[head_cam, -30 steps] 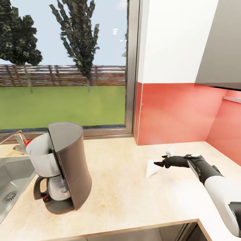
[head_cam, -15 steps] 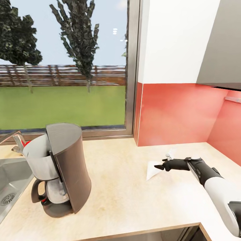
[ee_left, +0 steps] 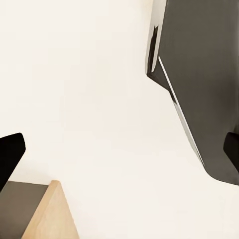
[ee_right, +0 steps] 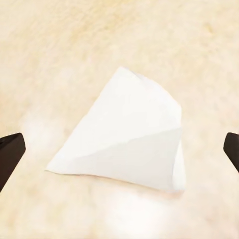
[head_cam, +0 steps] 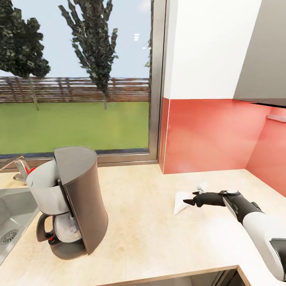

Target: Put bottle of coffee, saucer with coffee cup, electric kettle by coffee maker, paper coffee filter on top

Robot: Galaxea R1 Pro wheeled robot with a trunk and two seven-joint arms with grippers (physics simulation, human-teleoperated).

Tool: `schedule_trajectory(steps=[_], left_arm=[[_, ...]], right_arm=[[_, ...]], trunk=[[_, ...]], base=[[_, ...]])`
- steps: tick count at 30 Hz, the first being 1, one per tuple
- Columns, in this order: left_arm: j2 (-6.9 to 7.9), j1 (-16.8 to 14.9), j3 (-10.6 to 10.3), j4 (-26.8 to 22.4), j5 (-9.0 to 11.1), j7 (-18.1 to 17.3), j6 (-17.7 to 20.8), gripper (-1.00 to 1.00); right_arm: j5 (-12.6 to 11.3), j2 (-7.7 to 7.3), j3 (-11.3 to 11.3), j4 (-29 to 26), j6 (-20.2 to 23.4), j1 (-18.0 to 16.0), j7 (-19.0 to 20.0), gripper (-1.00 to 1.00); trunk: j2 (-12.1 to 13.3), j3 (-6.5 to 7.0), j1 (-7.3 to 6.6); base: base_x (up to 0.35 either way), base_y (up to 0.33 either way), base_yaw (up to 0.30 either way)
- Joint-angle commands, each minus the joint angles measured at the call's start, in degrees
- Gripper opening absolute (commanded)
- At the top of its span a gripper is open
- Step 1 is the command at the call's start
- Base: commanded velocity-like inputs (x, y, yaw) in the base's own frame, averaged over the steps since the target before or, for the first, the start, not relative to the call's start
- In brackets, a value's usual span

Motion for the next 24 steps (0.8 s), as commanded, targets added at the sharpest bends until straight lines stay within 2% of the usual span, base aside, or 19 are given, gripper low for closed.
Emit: schedule_trajectory(steps=[1,7,11,13,20,24], left_arm=[[0.00,0.00,0.48,-0.04,-0.61,0.16,0.16,1.00],[0.00,0.06,0.48,-0.04,-0.61,0.16,0.17,1.00],[-0.09,1.00,0.43,0.02,-0.52,0.07,0.01,1.00],[-0.07,1.08,0.40,0.04,-0.52,0.11,0.32,1.00],[-0.08,1.28,0.39,0.05,-0.44,0.16,0.27,1.00],[-0.09,1.29,0.39,0.05,-0.43,0.16,0.22,1.00]], right_arm=[[-0.20,-0.04,0.20,-0.10,0.56,-0.03,0.15,1.00],[-0.22,-0.04,0.20,-0.06,0.50,-0.03,0.15,1.00],[-0.19,1.27,0.32,1.20,-0.79,-0.03,0.06,1.00],[-0.20,1.92,0.26,0.53,-0.13,-0.03,0.06,1.00],[-0.12,4.19,0.20,-0.31,0.62,-0.03,0.06,1.00],[-0.06,4.36,0.13,-0.12,0.62,-0.03,0.04,1.00]], trunk=[[-0.12,-0.11,0.04],[-0.12,-0.11,0.04],[-0.12,-0.11,0.04],[-0.12,-0.11,0.04],[-0.12,-0.11,0.04],[-0.12,-0.11,0.04]], base=[[0.002,0.000,0.000],[0.000,0.000,0.000],[0.000,0.000,0.000],[0.028,0.000,0.000],[0.192,0.000,0.000],[0.035,0.000,0.000]])
